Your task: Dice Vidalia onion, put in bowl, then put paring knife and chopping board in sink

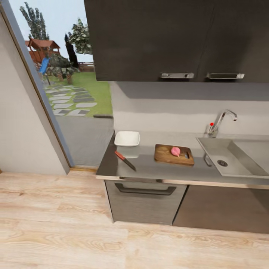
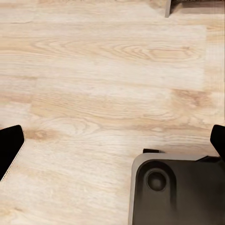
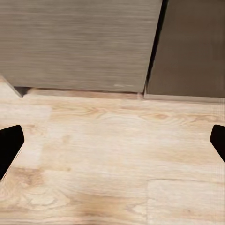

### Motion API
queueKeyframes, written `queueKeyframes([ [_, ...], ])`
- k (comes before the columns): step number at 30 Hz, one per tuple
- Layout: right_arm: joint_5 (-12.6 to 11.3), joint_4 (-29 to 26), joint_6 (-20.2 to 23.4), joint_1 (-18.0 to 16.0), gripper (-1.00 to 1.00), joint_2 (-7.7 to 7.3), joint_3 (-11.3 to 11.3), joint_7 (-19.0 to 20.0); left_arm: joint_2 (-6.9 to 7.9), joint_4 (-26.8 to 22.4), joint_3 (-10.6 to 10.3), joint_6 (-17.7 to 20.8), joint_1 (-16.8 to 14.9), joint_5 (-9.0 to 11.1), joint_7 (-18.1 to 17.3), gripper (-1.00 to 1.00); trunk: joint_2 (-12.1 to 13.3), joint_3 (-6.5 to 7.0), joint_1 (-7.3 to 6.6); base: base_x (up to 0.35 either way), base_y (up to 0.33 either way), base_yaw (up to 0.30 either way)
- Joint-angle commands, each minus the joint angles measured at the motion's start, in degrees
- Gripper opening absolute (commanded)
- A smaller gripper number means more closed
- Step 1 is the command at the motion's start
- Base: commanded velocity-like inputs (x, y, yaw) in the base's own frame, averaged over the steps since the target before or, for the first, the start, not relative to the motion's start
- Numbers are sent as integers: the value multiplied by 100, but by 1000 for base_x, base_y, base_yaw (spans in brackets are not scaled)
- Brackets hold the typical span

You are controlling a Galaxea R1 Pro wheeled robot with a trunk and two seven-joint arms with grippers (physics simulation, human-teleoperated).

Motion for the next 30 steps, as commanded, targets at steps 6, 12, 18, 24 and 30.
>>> queueKeyframes([
  [6,33,-6,-7,2,100,8,-42,41,3,-2,-50,-14,-2,56,32,100,-10,45,4,0,256,0],
  [12,33,-2,-7,2,100,0,-42,41,-7,0,-50,-16,-2,56,32,100,-10,100,4,0,17,0],
  [18,33,-2,-7,2,100,-1,-42,41,-7,0,-50,-20,-2,56,32,100,-10,154,4,0,1,0],
  [24,33,-2,-7,2,100,-1,-42,41,-7,0,-50,-22,-2,56,32,100,-10,208,4,0,0,0],
  [30,33,-2,-7,2,100,-1,-42,41,-20,8,-56,-19,-2,56,32,100,-10,262,4,0,0,0],
])
